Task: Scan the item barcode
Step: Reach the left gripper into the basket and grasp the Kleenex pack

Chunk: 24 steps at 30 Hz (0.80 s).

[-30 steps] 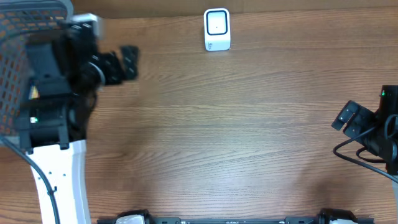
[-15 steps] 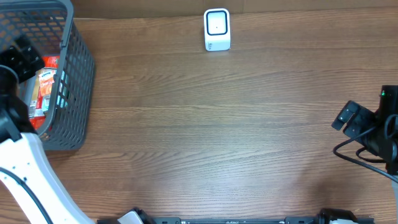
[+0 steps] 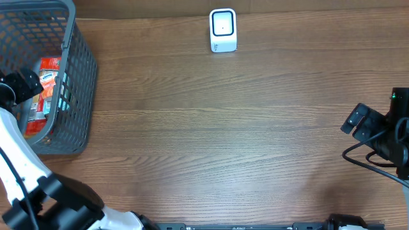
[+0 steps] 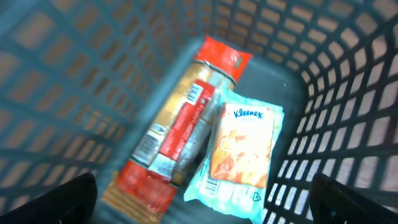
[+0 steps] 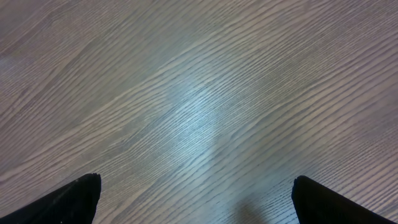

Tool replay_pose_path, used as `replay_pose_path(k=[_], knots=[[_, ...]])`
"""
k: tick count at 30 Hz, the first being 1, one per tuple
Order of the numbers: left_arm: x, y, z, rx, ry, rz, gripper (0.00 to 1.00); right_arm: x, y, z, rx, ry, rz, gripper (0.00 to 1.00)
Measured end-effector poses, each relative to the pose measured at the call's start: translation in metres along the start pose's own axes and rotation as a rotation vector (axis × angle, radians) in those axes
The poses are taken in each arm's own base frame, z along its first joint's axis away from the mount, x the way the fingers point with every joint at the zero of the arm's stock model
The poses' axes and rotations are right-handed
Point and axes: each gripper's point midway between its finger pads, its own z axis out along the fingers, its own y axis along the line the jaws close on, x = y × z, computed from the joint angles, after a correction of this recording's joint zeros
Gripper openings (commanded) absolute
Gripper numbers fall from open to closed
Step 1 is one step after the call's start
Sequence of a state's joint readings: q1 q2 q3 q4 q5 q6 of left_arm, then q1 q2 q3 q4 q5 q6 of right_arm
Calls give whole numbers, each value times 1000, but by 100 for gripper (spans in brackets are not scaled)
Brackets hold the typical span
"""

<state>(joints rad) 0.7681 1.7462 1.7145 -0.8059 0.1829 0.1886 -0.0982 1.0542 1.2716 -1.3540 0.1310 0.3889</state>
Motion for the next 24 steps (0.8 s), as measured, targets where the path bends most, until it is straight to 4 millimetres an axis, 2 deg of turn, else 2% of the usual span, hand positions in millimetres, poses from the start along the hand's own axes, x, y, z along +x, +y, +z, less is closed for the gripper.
replay_pose_path(k=[7,13,24], knots=[[29,-8,51,88,111,37,100,0,0,0,0,0,0,100],[55,-25,90,164,196,79,100,0,0,0,0,0,0,100],[83,-39,120,212,284,97,100,0,0,0,0,0,0,100]])
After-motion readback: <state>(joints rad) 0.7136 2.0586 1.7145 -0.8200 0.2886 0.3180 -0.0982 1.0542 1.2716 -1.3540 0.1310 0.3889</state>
